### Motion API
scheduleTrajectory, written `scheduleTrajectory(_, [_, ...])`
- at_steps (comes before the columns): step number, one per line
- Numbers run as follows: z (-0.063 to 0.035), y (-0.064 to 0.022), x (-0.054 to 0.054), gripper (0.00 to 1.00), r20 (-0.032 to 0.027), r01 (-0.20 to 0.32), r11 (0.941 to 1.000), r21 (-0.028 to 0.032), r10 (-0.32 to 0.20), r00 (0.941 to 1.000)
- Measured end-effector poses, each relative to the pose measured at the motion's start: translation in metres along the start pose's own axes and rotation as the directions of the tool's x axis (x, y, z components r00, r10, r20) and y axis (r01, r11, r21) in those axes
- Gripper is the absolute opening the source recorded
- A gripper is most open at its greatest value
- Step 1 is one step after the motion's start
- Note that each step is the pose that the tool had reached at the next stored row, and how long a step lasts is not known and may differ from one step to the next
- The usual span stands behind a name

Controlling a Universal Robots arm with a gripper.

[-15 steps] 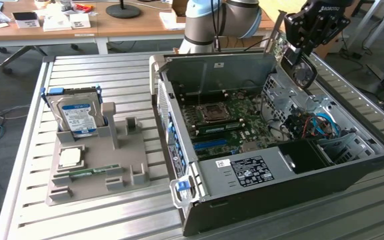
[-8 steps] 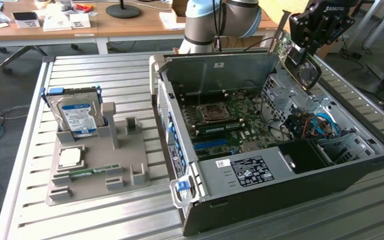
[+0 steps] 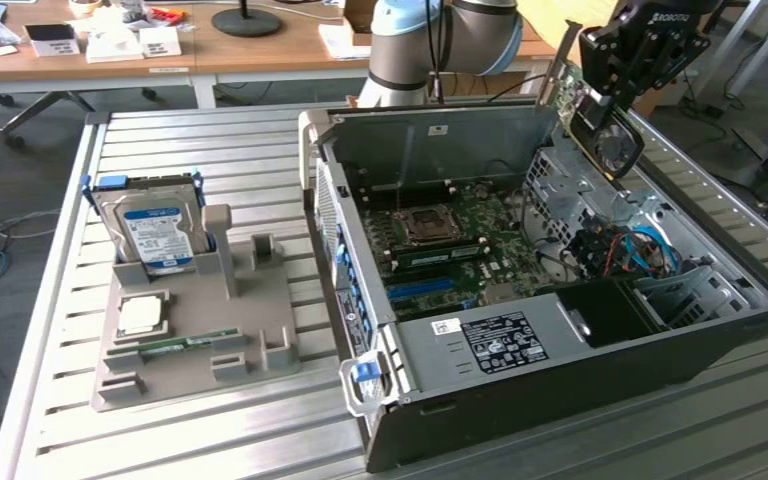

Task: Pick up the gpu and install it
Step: 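Insert the gpu into the slot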

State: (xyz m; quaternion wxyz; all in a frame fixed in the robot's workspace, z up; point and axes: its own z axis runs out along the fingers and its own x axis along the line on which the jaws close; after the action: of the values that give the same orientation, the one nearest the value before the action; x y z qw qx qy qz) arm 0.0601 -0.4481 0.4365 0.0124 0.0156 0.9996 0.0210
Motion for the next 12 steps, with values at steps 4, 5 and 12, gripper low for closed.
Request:
scheduleTrajectory(4, [0.0, 0.0, 0.0, 0.27, 0.0, 0.0, 1.0, 0.0, 0.0, 1.0])
scheduleTrajectory(5, [0.0, 0.0, 0.0, 0.27, 0.0, 0.0, 1.0, 0.0, 0.0, 1.0])
scheduleTrajectory(12, [0.0001, 0.0, 0.0, 0.27, -0.0021, 0.051, 0.9987, -0.0012, -0.051, 0.9987])
